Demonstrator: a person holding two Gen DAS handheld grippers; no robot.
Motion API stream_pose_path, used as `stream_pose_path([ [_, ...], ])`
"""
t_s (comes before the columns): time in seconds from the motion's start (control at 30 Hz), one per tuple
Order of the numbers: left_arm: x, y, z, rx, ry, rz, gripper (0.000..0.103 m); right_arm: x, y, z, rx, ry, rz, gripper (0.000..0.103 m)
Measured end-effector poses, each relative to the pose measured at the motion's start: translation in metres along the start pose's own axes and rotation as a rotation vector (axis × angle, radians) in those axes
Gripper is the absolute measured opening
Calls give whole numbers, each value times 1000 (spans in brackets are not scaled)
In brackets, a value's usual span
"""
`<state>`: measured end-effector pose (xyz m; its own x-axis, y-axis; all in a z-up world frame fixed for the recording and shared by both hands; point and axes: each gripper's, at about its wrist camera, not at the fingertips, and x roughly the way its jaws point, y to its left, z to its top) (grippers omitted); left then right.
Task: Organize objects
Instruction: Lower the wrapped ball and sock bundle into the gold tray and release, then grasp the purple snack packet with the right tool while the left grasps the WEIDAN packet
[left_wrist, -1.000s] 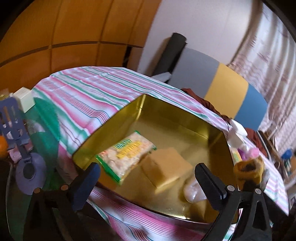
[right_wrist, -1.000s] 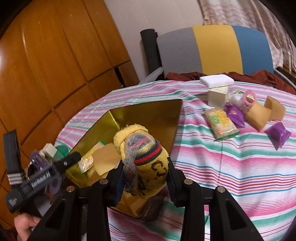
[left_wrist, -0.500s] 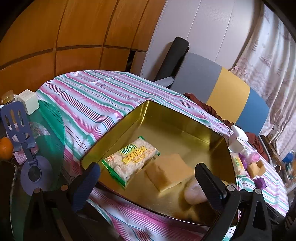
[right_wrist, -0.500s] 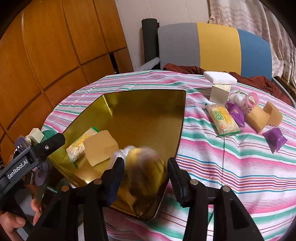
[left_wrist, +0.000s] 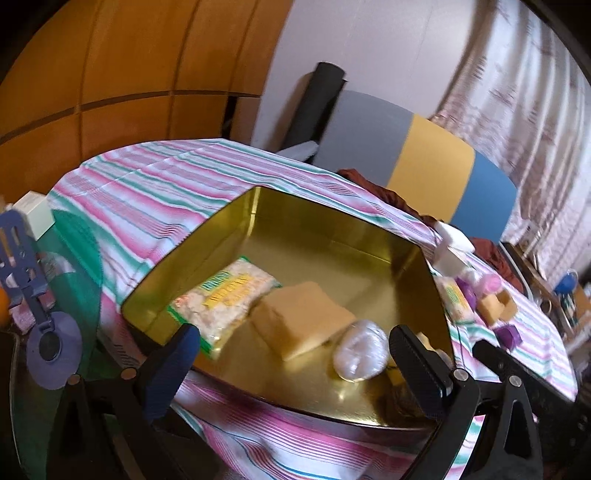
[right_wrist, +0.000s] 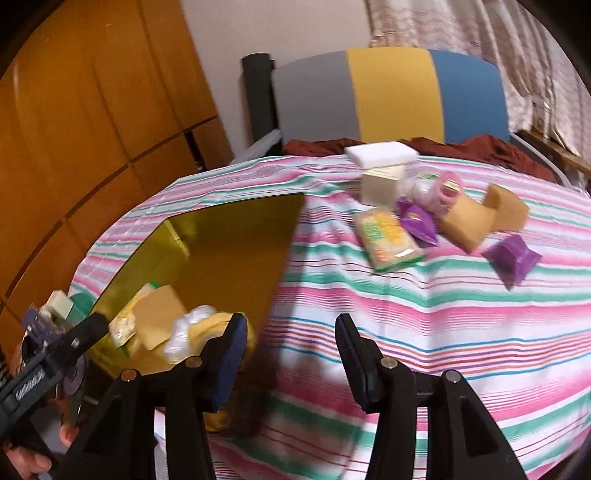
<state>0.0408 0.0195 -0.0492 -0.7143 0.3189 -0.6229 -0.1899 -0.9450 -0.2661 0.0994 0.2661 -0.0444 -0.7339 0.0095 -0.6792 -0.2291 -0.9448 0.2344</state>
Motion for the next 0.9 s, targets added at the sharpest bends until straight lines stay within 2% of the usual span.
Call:
stream_pose_path([
  [0.2,-1,-25,-4,64,15,-47,103,3,-34,-3,12,16,-73,50],
  [0.33,-4,-49,-6,112,29,-116,103,4,-73,-2,41,-1,-139,50],
  [0.53,-6,-88,-12,221,39,-184,103,3,-139,16,73,-16,-248,51],
  [0.63,-4,-105,-16,251,65,-216,103,7,-161,30,56,-14,-282,55],
  [0.73,-2,-125,-18,291,87,-243,103,12,-183,45,33,-41,-280,67],
  [0.8,1,-139,-16,309,99,-256,103,21,-192,54,1,-53,-268,70],
  [0.9,8,-158,-13,308,143,-273,103,37,-203,58,-29,-20,-257,70],
])
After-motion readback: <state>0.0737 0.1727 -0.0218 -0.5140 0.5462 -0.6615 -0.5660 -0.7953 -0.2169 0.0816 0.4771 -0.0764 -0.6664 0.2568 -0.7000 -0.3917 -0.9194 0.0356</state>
